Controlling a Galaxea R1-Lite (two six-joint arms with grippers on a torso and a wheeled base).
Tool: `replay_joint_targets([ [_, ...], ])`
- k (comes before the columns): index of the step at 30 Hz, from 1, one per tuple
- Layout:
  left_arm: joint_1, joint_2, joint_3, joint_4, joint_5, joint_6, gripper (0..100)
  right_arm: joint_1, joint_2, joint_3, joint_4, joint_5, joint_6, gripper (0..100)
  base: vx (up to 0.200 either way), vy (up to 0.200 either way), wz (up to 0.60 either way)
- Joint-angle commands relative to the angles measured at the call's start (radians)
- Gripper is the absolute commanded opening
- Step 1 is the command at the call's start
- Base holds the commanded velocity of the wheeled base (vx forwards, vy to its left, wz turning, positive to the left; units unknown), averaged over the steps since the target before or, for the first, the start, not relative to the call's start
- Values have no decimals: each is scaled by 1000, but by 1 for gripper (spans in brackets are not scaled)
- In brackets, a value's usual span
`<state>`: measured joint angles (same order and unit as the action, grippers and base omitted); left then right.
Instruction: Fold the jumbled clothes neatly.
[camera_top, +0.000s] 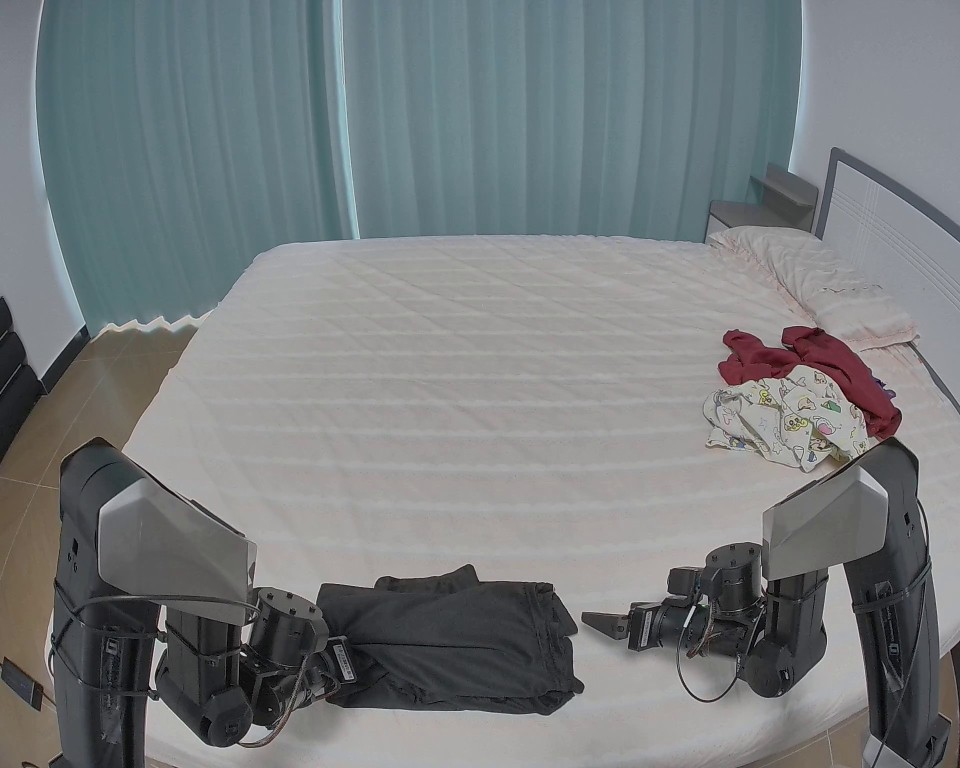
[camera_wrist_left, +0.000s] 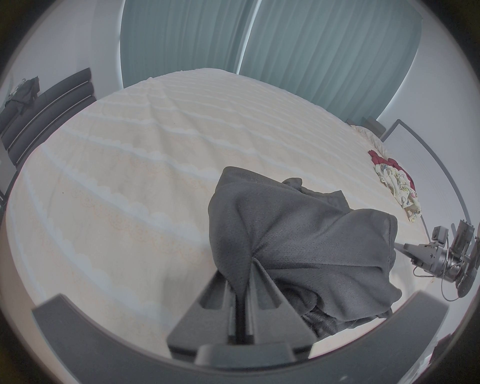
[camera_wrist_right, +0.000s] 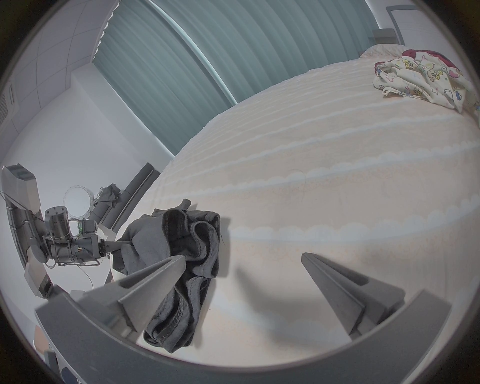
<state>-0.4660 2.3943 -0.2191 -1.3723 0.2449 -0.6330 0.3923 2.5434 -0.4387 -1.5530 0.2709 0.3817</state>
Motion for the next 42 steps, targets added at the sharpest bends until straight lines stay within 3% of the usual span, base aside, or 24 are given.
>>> replay_joint_targets([
  [1,7,14,-5,-16,1,-1,0,0,3,0,-12,1,0,100,0,0,0],
  [14,20,37,-5,-79,20,-10,0,0,8,0,-12,1,-1,100,0,0,0],
  [29,24,43,3,-80,22,-11,0,0,8,0,-12,1,-1,100,0,200,0],
  [42,23,59,12,-79,24,-11,0,0,11,-3,-12,1,-1,100,0,0,0],
])
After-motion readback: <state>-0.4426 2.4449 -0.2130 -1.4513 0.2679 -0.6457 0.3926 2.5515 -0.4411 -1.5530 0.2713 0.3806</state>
